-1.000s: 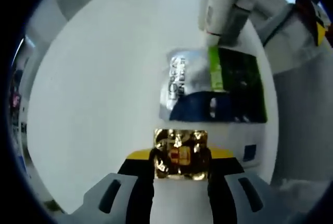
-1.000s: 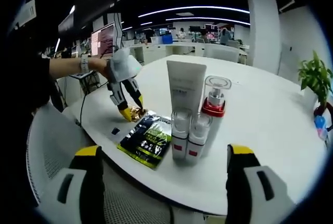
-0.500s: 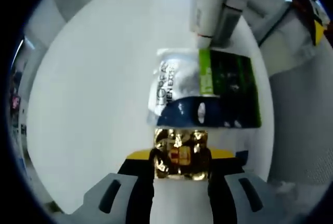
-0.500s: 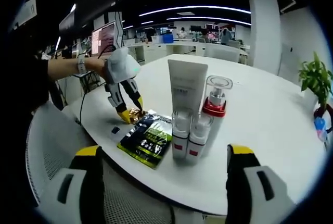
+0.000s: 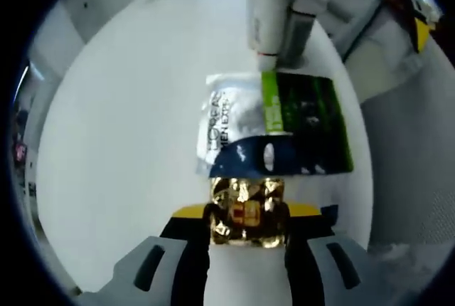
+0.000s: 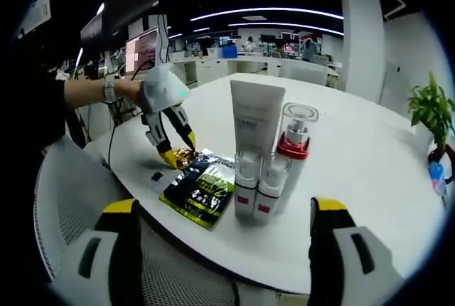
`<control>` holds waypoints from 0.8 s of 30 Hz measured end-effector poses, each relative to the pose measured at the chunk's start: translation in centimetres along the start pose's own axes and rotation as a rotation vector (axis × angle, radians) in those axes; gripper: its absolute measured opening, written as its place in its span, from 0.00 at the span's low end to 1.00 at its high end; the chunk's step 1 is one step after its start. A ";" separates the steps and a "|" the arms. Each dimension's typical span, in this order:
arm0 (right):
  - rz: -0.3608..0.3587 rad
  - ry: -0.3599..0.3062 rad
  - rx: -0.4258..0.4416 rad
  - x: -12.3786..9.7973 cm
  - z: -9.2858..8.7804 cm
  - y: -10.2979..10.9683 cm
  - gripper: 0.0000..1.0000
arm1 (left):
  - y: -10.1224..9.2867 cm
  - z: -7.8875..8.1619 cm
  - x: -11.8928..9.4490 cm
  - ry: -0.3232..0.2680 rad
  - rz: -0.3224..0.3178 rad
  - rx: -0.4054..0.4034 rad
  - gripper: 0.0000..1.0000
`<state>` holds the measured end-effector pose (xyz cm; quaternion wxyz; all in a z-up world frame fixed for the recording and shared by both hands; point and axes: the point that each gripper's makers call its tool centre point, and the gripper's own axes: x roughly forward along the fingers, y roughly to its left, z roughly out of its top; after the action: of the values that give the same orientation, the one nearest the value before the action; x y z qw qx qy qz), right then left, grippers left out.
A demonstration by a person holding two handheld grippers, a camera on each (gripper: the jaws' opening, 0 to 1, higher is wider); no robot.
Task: Arrange the skincare products in the storage area until every visible bottle or jar stands upright without overlapping.
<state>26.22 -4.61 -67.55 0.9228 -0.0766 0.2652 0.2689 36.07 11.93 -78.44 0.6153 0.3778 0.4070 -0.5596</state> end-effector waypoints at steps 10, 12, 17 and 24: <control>0.009 0.006 -0.012 0.0 0.0 0.2 0.99 | 0.1 0.2 0.0 -0.045 0.020 -0.061 0.38; 0.011 0.008 -0.016 0.0 -0.1 0.2 0.99 | 0.2 0.2 0.0 -0.057 0.021 -0.072 0.38; 0.017 0.011 -0.024 0.1 -0.1 0.4 0.99 | 0.2 0.3 0.1 -0.082 0.029 -0.087 0.38; 0.018 0.008 -0.027 0.1 -0.1 0.4 0.99 | 1.3 0.2 0.0 -0.088 0.089 -0.115 0.51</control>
<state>26.04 -4.30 -67.63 0.9180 -0.0879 0.2659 0.2807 37.36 11.85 -78.30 0.6777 0.3346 0.3938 -0.5232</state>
